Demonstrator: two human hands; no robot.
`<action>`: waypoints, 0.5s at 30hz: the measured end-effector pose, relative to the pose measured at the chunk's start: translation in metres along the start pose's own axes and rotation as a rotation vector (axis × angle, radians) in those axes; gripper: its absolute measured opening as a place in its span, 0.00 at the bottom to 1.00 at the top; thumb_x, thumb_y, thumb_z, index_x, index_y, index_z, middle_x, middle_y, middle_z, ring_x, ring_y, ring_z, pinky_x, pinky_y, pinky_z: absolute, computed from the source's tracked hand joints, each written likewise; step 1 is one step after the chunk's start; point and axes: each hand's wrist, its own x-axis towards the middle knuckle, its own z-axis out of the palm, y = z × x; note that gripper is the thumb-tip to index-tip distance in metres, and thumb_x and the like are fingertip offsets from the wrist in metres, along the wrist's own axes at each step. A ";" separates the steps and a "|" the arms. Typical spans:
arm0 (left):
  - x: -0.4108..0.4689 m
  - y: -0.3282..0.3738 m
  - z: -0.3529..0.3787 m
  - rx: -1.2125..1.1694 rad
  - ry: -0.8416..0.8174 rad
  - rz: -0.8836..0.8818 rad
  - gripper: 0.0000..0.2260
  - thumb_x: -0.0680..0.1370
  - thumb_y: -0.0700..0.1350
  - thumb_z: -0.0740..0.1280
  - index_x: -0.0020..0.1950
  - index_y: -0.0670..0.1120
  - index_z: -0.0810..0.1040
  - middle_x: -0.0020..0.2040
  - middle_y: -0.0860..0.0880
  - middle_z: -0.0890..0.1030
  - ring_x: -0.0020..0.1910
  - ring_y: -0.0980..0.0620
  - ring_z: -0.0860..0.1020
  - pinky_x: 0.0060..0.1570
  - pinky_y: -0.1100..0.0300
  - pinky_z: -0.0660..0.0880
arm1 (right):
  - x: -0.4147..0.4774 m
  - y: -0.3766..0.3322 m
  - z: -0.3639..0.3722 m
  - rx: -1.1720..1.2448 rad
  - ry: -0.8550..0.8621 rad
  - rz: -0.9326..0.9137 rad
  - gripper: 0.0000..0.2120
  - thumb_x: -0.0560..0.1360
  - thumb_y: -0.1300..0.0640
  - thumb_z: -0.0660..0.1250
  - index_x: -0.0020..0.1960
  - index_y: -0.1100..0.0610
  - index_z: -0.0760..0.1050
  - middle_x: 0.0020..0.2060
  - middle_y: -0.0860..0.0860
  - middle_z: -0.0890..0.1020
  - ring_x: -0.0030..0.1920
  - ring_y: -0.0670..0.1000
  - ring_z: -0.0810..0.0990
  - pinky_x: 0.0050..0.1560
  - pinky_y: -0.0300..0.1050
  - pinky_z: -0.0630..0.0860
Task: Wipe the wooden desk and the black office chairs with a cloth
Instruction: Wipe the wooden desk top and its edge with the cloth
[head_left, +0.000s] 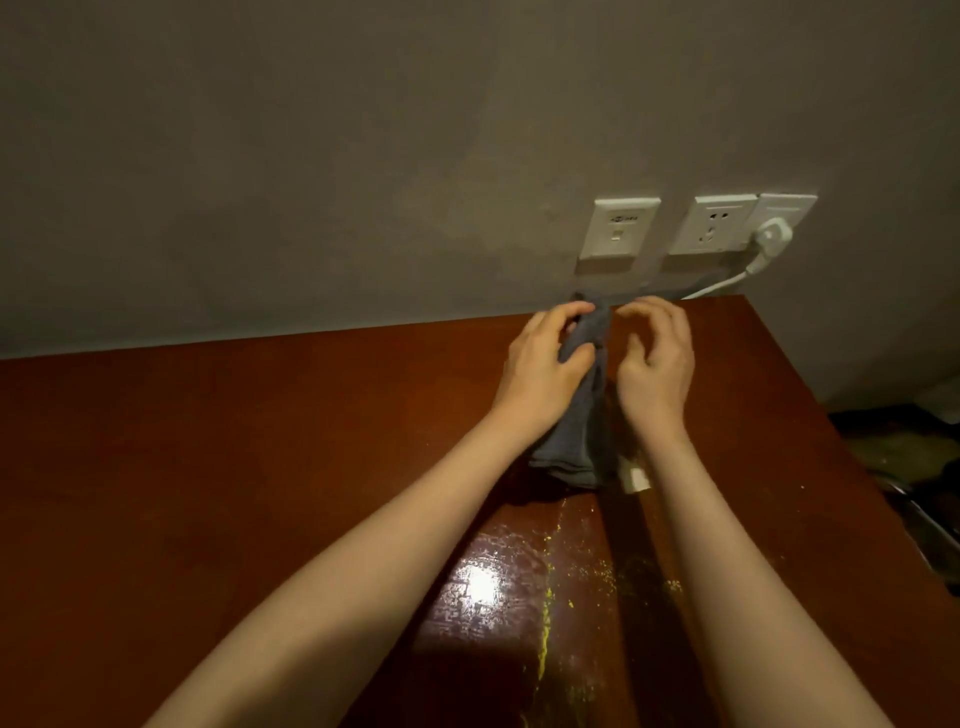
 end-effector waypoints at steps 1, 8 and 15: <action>0.002 0.009 -0.007 -0.001 -0.007 0.013 0.18 0.76 0.39 0.66 0.66 0.45 0.74 0.59 0.44 0.77 0.58 0.49 0.74 0.47 0.71 0.62 | -0.006 -0.003 -0.003 0.046 0.007 0.041 0.21 0.64 0.68 0.55 0.53 0.61 0.77 0.56 0.57 0.77 0.60 0.57 0.74 0.61 0.50 0.68; -0.002 0.043 -0.080 -0.128 -0.142 0.049 0.17 0.76 0.38 0.66 0.65 0.46 0.74 0.57 0.50 0.76 0.54 0.58 0.74 0.45 0.76 0.70 | -0.060 -0.025 0.006 0.179 -0.331 0.016 0.35 0.69 0.56 0.69 0.73 0.51 0.60 0.71 0.51 0.66 0.71 0.51 0.64 0.70 0.55 0.63; -0.035 0.013 -0.146 -0.424 -0.071 -0.197 0.18 0.76 0.31 0.64 0.62 0.48 0.73 0.55 0.45 0.77 0.53 0.52 0.76 0.53 0.62 0.74 | -0.099 -0.089 0.046 0.257 -0.303 0.119 0.19 0.68 0.67 0.69 0.58 0.58 0.75 0.54 0.53 0.78 0.57 0.56 0.76 0.55 0.44 0.70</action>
